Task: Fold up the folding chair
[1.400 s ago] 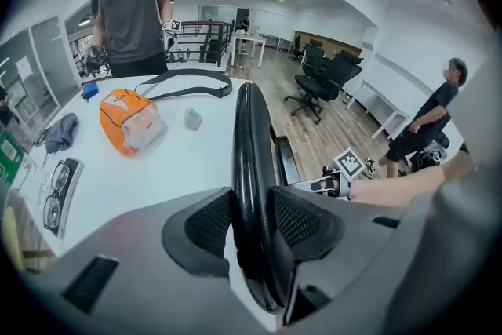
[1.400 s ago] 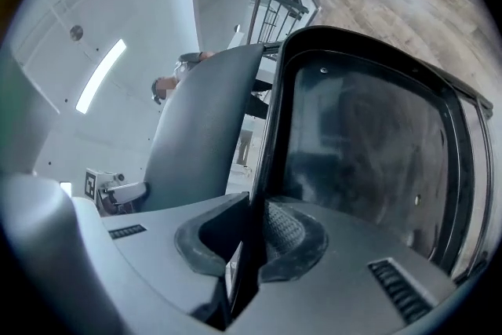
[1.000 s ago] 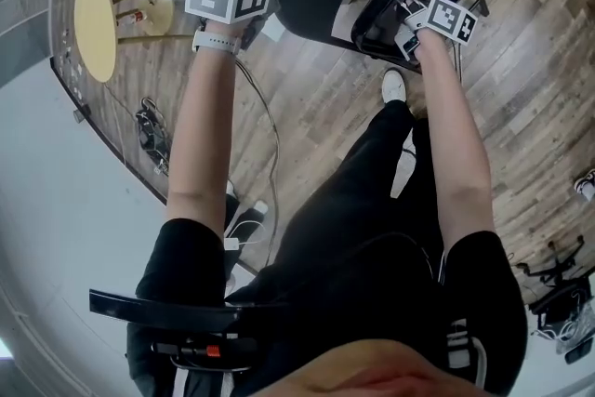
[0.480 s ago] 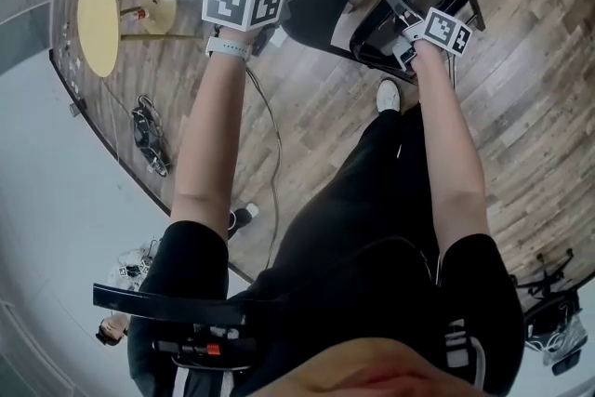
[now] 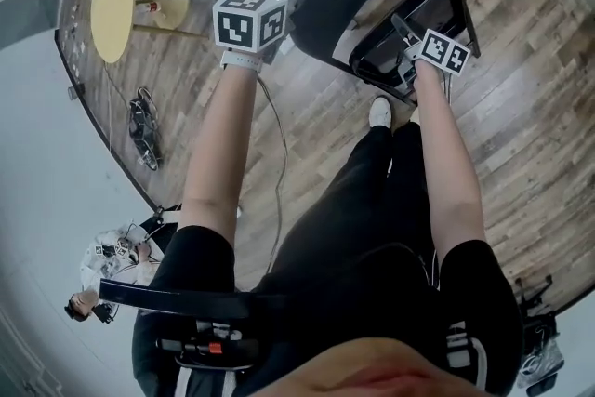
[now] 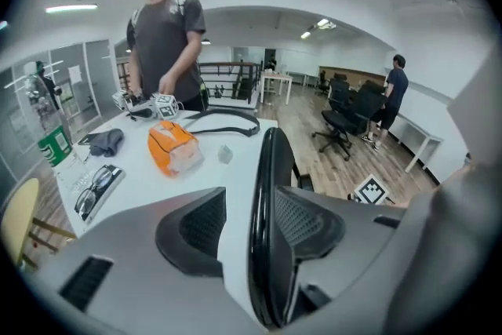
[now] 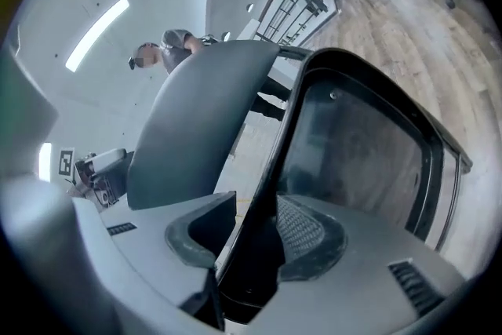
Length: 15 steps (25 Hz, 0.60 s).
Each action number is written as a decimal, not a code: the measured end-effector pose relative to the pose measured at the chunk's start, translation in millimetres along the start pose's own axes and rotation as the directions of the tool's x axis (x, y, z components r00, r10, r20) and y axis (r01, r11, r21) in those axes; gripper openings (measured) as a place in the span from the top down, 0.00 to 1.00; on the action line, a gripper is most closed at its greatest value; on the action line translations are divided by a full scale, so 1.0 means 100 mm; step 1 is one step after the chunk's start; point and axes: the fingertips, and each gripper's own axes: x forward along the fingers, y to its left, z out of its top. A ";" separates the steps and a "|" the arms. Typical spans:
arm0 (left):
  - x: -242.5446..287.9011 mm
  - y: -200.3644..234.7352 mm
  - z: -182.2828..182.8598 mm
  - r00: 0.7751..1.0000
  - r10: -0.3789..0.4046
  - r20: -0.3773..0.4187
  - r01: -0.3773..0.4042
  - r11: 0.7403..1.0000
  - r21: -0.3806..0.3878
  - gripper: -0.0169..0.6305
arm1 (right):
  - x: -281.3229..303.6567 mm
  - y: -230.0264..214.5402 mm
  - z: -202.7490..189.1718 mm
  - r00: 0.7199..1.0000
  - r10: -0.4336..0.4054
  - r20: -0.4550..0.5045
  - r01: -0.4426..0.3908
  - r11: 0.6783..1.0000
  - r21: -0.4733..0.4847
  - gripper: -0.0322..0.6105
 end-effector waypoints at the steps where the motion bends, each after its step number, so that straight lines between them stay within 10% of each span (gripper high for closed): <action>1: -0.08 0.03 0.06 0.999 0.018 0.042 -0.018 1.000 -0.011 0.70 | -0.04 0.01 0.03 1.000 -0.025 0.004 0.025 0.999 -0.037 0.74; 9: -0.72 -0.24 0.18 0.962 0.088 0.259 -0.086 0.996 -0.020 0.70 | -0.53 0.50 0.42 0.987 -0.149 0.053 0.157 0.884 -0.440 0.72; 15: -1.44 -0.89 0.20 0.928 0.020 0.371 -0.008 0.999 -0.032 0.71 | -1.26 1.82 0.51 0.997 0.060 0.047 -0.016 0.760 -0.650 0.72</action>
